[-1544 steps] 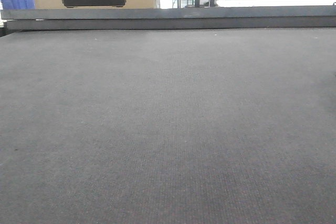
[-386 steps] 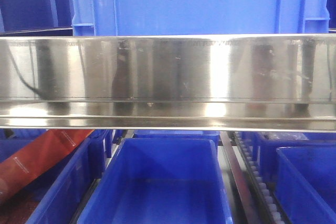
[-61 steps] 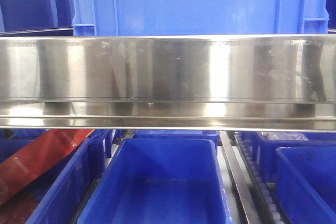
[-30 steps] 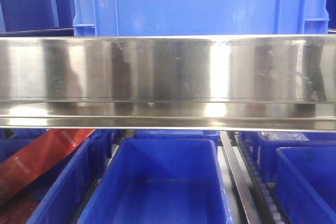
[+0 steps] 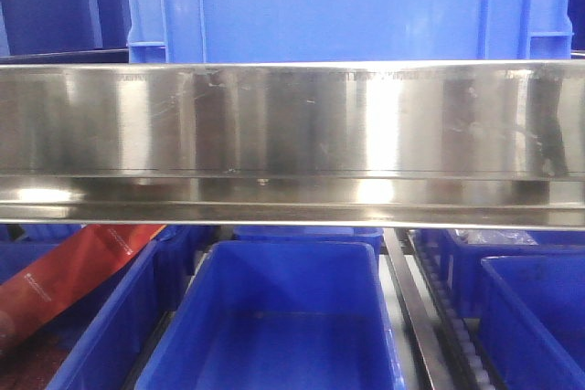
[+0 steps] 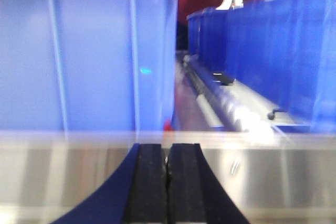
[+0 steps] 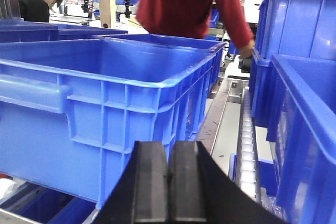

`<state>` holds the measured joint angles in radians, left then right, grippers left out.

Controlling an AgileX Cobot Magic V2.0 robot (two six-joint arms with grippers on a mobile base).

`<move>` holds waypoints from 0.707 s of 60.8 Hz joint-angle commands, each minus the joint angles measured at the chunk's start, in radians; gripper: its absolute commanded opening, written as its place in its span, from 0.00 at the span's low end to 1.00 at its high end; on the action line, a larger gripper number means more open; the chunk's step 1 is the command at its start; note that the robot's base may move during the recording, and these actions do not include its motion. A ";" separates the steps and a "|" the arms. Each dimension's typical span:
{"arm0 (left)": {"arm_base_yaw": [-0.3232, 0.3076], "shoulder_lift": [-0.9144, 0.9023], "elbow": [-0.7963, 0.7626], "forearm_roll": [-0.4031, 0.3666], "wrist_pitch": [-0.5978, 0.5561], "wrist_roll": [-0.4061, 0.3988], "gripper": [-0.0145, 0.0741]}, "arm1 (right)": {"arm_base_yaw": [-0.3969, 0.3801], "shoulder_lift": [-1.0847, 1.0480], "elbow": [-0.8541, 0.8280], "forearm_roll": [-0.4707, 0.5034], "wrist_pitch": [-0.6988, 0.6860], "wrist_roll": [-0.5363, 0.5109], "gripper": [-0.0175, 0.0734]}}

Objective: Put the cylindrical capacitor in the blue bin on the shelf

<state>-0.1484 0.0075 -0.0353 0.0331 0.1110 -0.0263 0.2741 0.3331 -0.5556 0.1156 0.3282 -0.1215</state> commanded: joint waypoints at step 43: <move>0.034 -0.008 0.035 -0.005 -0.084 0.003 0.11 | -0.004 -0.006 0.002 -0.009 -0.022 -0.004 0.01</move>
<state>-0.1171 0.0055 0.0015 0.0311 0.0472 -0.0263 0.2741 0.3331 -0.5556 0.1156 0.3282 -0.1216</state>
